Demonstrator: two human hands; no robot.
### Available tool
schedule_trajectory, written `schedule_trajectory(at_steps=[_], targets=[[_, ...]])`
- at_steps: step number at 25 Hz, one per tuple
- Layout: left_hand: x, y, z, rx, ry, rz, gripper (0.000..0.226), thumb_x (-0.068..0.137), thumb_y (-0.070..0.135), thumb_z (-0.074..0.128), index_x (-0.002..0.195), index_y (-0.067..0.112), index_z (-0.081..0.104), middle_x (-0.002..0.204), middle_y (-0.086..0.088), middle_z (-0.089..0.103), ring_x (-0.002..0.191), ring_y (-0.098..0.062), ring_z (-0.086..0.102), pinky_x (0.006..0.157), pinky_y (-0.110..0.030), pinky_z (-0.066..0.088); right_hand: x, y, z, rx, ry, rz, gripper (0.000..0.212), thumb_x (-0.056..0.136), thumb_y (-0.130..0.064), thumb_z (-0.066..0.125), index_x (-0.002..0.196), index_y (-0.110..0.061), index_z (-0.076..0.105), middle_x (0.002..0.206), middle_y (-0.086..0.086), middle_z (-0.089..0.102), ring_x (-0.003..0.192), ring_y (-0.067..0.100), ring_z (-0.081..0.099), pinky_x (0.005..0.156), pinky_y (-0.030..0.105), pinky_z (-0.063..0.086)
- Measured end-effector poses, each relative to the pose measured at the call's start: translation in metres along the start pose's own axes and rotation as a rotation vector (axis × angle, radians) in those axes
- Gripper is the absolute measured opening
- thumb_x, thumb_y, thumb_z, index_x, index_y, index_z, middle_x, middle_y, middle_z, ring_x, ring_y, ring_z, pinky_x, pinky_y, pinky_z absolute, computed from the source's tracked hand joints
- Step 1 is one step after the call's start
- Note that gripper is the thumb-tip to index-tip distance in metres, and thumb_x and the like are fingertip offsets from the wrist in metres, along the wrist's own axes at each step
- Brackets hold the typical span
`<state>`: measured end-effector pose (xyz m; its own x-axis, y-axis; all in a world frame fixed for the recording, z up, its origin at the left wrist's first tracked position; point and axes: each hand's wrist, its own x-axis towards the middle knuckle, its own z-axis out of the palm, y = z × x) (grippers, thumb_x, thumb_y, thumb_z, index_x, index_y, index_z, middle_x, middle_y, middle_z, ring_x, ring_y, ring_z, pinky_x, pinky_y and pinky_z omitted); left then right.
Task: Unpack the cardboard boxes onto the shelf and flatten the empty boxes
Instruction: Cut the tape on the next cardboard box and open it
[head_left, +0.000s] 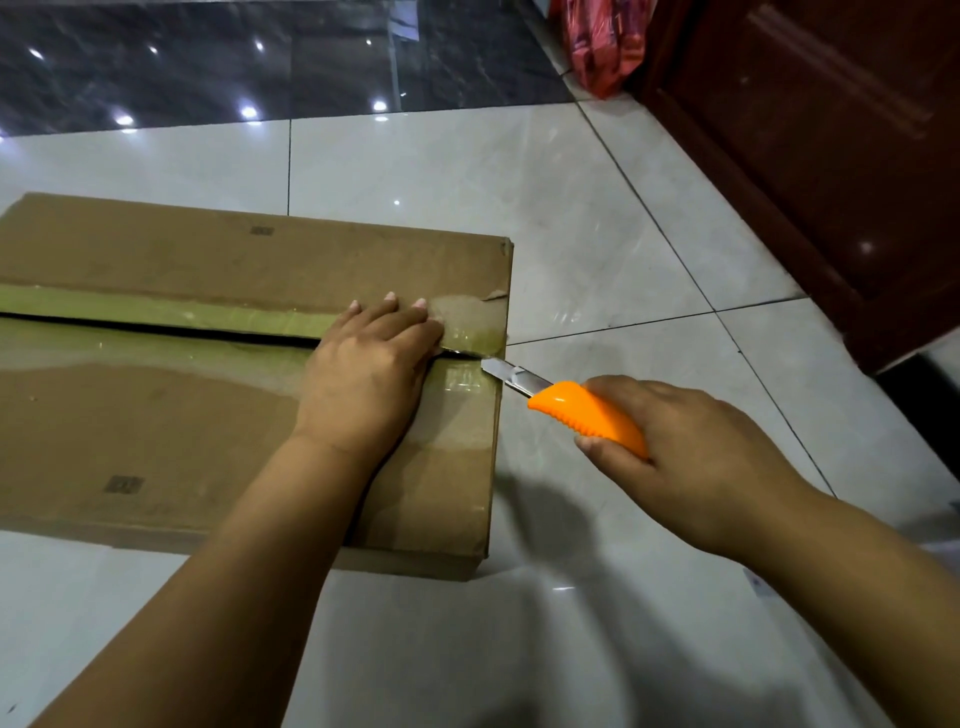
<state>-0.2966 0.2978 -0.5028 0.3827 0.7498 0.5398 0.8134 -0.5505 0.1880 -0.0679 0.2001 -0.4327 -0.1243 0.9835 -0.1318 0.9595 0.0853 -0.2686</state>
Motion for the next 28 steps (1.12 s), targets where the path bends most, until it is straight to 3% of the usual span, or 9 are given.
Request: schedule_trajectory(at_steps=[4,9,14,18,28], targets=[[0.004,-0.001,-0.002,-0.089,0.013,0.006,0.03,0.089,0.022,0.051,0.106,0.01,0.073,0.109,-0.01,0.071,0.109,-0.035,0.064,0.092,-0.053,0.047,0.004,-0.001,0.0,-0.028,0.017,0.021,0.047,0.094,-0.057,0.041,0.136,-0.037,0.037,0.123,-0.011,0.058,0.1,0.016,0.056,0.075,0.027,0.043],[0.01,0.002,0.0,-0.194,-0.095,0.023,0.028,0.086,0.007,0.056,0.108,0.011,0.072,0.115,-0.007,0.069,0.115,-0.031,0.061,0.094,-0.049,0.05,0.007,-0.002,0.001,-0.079,0.021,0.028,0.044,0.096,-0.056,0.038,0.136,-0.038,0.035,0.126,-0.011,0.055,0.104,0.017,0.055,0.073,0.027,0.039],[0.009,-0.007,0.001,-0.251,-0.119,0.009,0.038,0.089,0.03,0.047,0.108,0.01,0.072,0.118,-0.004,0.068,0.119,-0.024,0.058,0.1,-0.044,0.046,0.007,-0.002,0.001,-0.072,0.01,0.004,0.047,0.097,-0.054,0.035,0.14,-0.036,0.029,0.13,-0.009,0.051,0.107,0.017,0.054,0.08,0.029,0.044],[0.006,-0.003,0.001,-0.18,-0.068,0.035,0.037,0.091,0.026,0.046,0.111,0.008,0.071,0.119,-0.007,0.067,0.117,-0.028,0.059,0.104,-0.038,0.039,0.008,-0.006,0.0,-0.058,0.013,-0.026,0.049,0.096,-0.056,0.033,0.141,-0.038,0.028,0.131,-0.01,0.051,0.108,0.016,0.054,0.075,0.026,0.038],[0.005,-0.003,0.005,-0.073,0.042,0.141,0.033,0.085,0.01,0.049,0.108,0.002,0.071,0.113,-0.015,0.068,0.107,-0.036,0.064,0.095,-0.051,0.046,0.009,-0.009,0.004,-0.085,0.036,-0.034,0.047,0.098,-0.057,0.027,0.14,-0.035,0.027,0.127,-0.007,0.053,0.103,0.016,0.056,0.073,0.026,0.042]])
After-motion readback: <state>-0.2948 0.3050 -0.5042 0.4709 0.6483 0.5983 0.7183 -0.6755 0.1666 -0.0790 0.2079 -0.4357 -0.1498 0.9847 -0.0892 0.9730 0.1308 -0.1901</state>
